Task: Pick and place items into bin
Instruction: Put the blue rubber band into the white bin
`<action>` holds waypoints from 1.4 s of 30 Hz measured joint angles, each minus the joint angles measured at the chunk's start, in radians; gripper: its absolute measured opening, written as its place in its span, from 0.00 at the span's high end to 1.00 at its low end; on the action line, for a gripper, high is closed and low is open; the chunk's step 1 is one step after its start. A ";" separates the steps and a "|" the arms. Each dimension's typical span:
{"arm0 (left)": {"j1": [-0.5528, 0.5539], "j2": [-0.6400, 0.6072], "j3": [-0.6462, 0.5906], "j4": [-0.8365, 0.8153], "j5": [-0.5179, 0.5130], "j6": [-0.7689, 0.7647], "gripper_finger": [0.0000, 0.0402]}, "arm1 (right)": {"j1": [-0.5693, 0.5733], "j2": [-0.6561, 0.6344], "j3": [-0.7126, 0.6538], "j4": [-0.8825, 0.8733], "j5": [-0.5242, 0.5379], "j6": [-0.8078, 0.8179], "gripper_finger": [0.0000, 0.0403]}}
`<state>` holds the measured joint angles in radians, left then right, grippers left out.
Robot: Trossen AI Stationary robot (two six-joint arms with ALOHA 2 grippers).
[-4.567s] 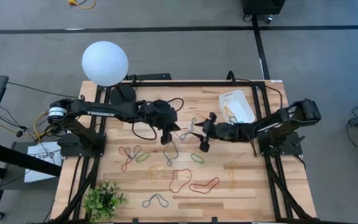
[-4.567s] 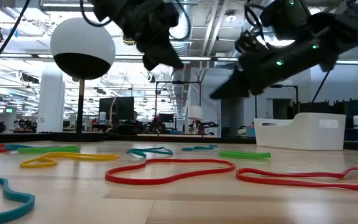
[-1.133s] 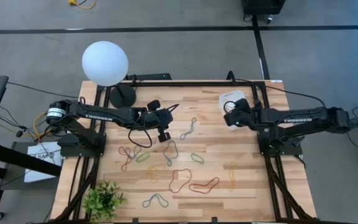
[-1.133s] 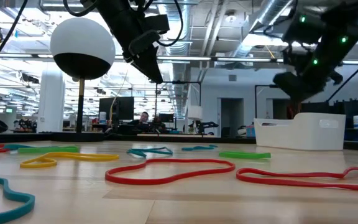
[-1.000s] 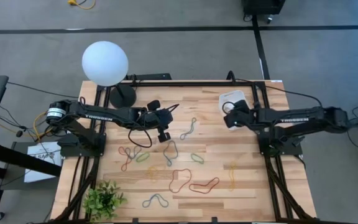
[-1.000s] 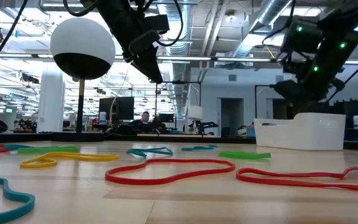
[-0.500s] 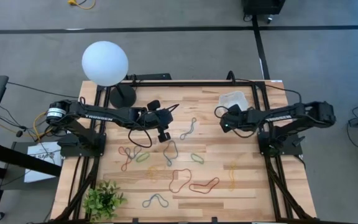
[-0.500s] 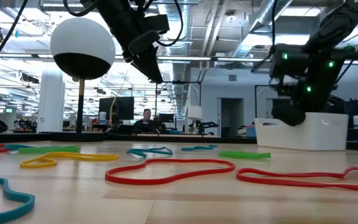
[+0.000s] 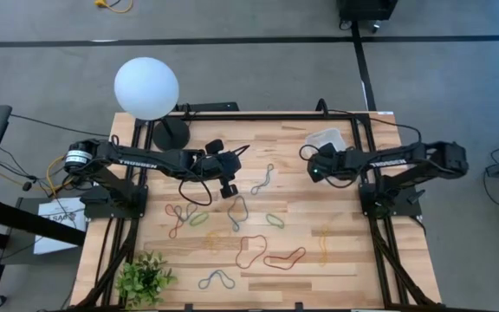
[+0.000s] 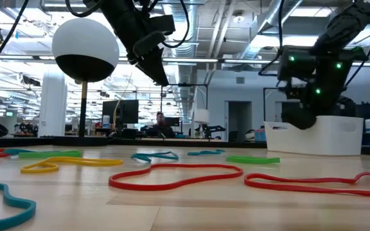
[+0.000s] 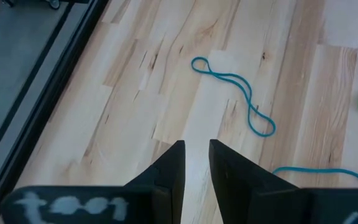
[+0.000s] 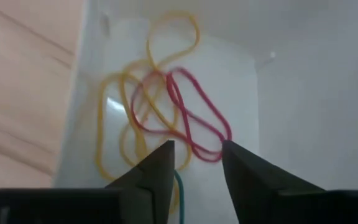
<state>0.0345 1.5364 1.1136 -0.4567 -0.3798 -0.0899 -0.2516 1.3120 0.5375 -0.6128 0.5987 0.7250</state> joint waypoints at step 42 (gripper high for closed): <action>-0.095 -0.843 -0.458 -0.221 0.115 -0.154 0.84 | 0.245 0.300 0.224 0.750 -0.587 -0.883 0.71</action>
<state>-0.0602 0.6935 0.6557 -0.6776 -0.2652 -0.2434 -0.0064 1.6124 0.7617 0.1373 0.0113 -0.1583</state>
